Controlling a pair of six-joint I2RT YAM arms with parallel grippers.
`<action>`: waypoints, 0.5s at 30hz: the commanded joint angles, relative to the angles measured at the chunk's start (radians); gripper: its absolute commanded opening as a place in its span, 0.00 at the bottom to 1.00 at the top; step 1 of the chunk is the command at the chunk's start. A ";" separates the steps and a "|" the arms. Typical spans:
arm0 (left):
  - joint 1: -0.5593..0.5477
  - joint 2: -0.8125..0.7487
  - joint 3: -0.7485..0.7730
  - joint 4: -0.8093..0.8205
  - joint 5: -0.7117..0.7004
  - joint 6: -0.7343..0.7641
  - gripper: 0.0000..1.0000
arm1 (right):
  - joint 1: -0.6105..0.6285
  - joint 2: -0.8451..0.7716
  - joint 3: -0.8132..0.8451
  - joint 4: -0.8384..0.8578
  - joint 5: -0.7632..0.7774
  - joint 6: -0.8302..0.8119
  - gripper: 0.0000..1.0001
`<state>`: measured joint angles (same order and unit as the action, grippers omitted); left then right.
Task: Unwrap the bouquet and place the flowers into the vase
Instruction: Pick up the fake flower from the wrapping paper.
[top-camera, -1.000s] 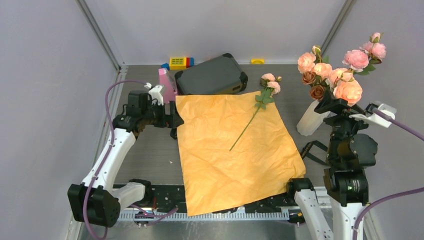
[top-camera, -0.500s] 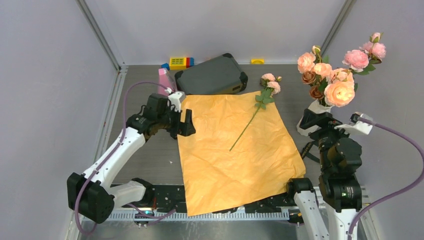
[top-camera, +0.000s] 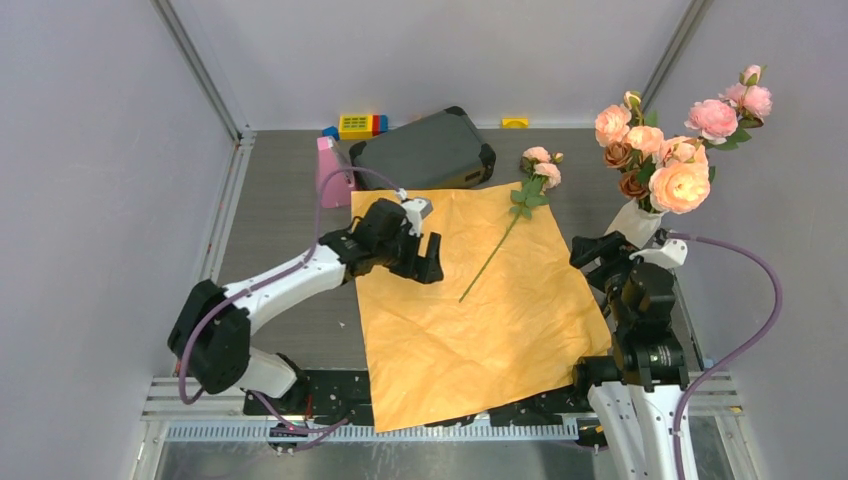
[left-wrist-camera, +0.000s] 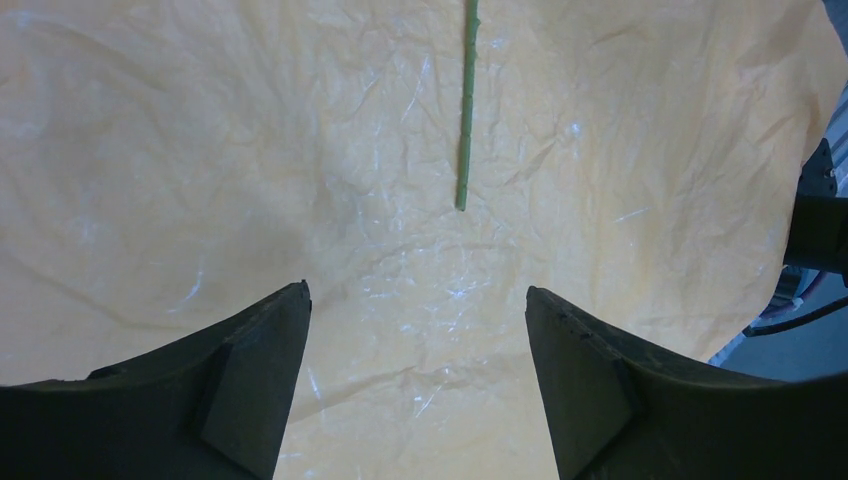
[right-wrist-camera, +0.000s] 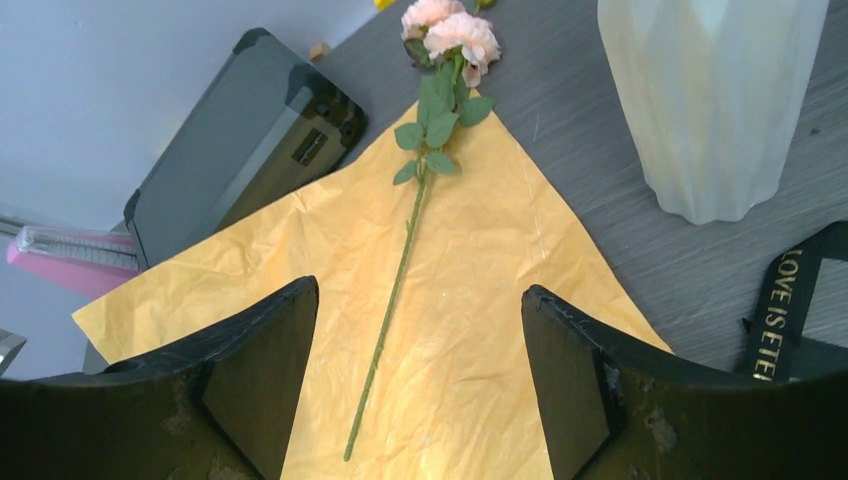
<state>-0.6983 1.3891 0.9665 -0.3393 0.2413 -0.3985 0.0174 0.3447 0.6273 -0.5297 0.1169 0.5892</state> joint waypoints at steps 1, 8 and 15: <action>-0.069 0.132 0.063 0.201 -0.040 -0.044 0.81 | -0.004 0.026 -0.065 0.132 -0.010 0.079 0.79; -0.156 0.386 0.267 0.221 -0.135 0.025 0.78 | -0.004 0.025 -0.162 0.207 0.005 0.133 0.80; -0.218 0.632 0.514 0.146 -0.272 0.111 0.75 | -0.004 0.034 -0.203 0.228 0.013 0.133 0.80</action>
<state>-0.8810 1.9301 1.3518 -0.1890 0.0772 -0.3584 0.0174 0.3740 0.4408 -0.3843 0.1139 0.7013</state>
